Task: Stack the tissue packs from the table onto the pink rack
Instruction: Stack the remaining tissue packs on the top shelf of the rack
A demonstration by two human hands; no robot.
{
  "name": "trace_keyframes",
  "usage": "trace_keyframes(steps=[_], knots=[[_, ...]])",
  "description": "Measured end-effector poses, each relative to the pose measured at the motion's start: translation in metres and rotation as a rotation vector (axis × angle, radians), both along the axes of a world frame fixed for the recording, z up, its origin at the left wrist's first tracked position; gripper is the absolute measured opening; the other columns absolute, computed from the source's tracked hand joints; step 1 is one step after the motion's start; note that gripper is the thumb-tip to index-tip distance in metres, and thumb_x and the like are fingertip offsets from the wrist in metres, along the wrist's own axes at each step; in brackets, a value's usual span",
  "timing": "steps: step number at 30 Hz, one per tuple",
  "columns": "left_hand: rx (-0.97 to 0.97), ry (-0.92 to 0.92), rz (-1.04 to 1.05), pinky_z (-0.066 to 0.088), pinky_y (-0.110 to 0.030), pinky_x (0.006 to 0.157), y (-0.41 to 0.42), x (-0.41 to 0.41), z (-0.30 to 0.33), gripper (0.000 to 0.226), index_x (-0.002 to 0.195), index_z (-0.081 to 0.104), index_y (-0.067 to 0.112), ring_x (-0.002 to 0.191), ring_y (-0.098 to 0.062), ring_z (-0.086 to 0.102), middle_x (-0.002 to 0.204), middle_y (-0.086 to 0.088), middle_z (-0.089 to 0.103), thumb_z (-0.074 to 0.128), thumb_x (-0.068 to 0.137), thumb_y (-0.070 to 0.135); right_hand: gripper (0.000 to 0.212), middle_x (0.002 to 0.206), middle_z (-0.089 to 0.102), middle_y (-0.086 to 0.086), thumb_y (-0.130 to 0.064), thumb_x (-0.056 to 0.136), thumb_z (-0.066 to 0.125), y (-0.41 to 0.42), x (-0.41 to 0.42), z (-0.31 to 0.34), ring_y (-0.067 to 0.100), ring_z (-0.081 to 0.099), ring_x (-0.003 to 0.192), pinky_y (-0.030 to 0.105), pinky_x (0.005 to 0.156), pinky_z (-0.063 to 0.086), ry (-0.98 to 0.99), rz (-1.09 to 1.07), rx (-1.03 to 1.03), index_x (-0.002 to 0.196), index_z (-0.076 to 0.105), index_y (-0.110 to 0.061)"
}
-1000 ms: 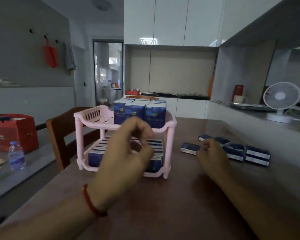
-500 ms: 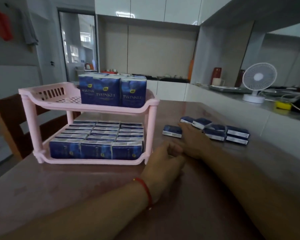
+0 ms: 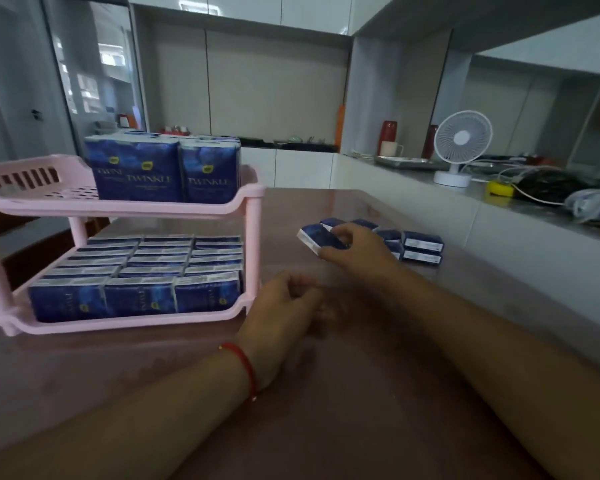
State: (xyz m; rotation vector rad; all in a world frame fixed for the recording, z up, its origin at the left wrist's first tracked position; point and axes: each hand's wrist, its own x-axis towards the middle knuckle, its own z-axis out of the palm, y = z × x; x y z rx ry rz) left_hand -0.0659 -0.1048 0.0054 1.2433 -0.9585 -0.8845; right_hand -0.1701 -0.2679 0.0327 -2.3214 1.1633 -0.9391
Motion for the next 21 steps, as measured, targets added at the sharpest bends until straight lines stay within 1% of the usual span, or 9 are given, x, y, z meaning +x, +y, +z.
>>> trace_keyframes(steps=[2, 4, 7, 11, 13, 15, 18, 19, 21], knots=[[-0.001, 0.017, 0.004, 0.061, -0.031, 0.073, -0.001, -0.002, 0.003, 0.024, 0.118, 0.059, 0.007, 0.073, -0.013, 0.072, 0.093, -0.009, 0.07, 0.062, 0.096, 0.015, 0.048, 0.109, 0.066, -0.006, -0.036, 0.082, 0.076, 0.019, -0.017, 0.016, 0.005, 0.062, 0.093, 0.023, 0.076, 0.049, -0.026, 0.114, 0.049, 0.126, 0.063, -0.023], [-0.011, 0.051, -0.012, 0.063, -0.034, 0.078, 0.001, -0.003, 0.006, 0.034, 0.123, 0.057, 0.007, 0.088, -0.021, 0.072, 0.107, -0.014, 0.066, 0.064, 0.095, 0.025, 0.047, 0.109, 0.066, -0.011, -0.037, 0.081, 0.079, 0.041, -0.031, 0.022, 0.009, 0.065, 0.097, 0.026, 0.081, 0.054, -0.015, 0.228, 0.046, 0.124, 0.061, -0.031], [-0.054, 0.085, -0.041, 0.061, -0.043, 0.084, 0.006, -0.006, 0.01, 0.029, 0.124, 0.058, 0.009, 0.099, -0.028, 0.071, 0.115, -0.018, 0.068, 0.056, 0.1, 0.025, 0.043, 0.106, 0.068, -0.014, -0.04, 0.079, 0.081, 0.07, -0.042, 0.009, 0.013, 0.067, 0.096, 0.033, 0.085, 0.058, -0.017, 0.314, 0.091, 0.115, 0.059, -0.045], [-0.05, 0.118, 0.009, 0.058, -0.05, 0.09, 0.007, -0.006, 0.01, 0.026, 0.124, 0.06, 0.013, 0.099, -0.029, 0.071, 0.107, -0.013, 0.072, 0.045, 0.103, 0.013, 0.034, 0.094, 0.073, -0.011, -0.041, 0.091, 0.068, 0.069, -0.045, -0.01, 0.011, 0.069, 0.081, 0.031, 0.074, 0.059, -0.143, 0.34, 0.342, 0.121, 0.066, -0.026], [-0.029, 0.111, 0.035, 0.058, -0.051, 0.09, 0.006, -0.005, 0.01, 0.022, 0.115, 0.062, 0.017, 0.097, -0.03, 0.071, 0.102, -0.012, 0.072, 0.046, 0.102, 0.012, 0.025, 0.09, 0.073, -0.004, -0.041, 0.094, 0.064, 0.038, -0.048, -0.009, 0.017, 0.068, 0.082, 0.036, 0.074, 0.058, -0.215, 0.208, 0.274, 0.109, 0.072, -0.023], [-0.011, 0.085, 0.033, 0.057, -0.051, 0.092, 0.005, -0.006, 0.011, 0.021, 0.113, 0.061, 0.02, 0.101, -0.033, 0.069, 0.102, -0.012, 0.071, 0.045, 0.102, 0.013, 0.019, 0.102, 0.072, -0.001, -0.028, 0.092, 0.067, -0.005, -0.06, -0.004, 0.017, 0.066, 0.093, 0.033, 0.077, 0.051, -0.172, -0.009, 0.108, 0.108, 0.072, -0.021], [-0.007, 0.071, 0.029, 0.056, -0.052, 0.093, 0.003, -0.007, 0.011, 0.021, 0.116, 0.06, 0.019, 0.102, -0.031, 0.069, 0.101, -0.008, 0.07, 0.047, 0.101, 0.013, 0.047, 0.135, 0.055, 0.009, -0.013, 0.084, 0.064, -0.06, -0.096, -0.009, 0.025, 0.052, 0.122, 0.038, 0.099, 0.044, 0.098, -0.366, -0.226, 0.13, 0.059, -0.016], [-0.008, 0.078, 0.027, 0.057, -0.052, 0.092, 0.002, -0.006, 0.011, 0.02, 0.115, 0.06, 0.02, 0.1, -0.029, 0.07, 0.098, -0.005, 0.07, 0.047, 0.101, 0.014, 0.058, 0.148, 0.043, 0.012, -0.013, 0.083, 0.064, -0.074, -0.108, -0.016, 0.031, 0.04, 0.137, 0.045, 0.108, 0.038, 0.14, -0.442, -0.262, 0.14, 0.05, -0.017], [-0.017, 0.089, 0.008, 0.059, -0.049, 0.088, 0.0, -0.005, 0.009, 0.02, 0.111, 0.062, 0.023, 0.096, -0.025, 0.071, 0.092, 0.001, 0.07, 0.048, 0.101, 0.013, 0.077, 0.165, 0.015, 0.008, -0.018, 0.086, 0.066, -0.091, -0.122, -0.03, 0.033, 0.01, 0.152, 0.051, 0.118, 0.024, 0.18, -0.478, -0.155, 0.153, 0.03, -0.023]])
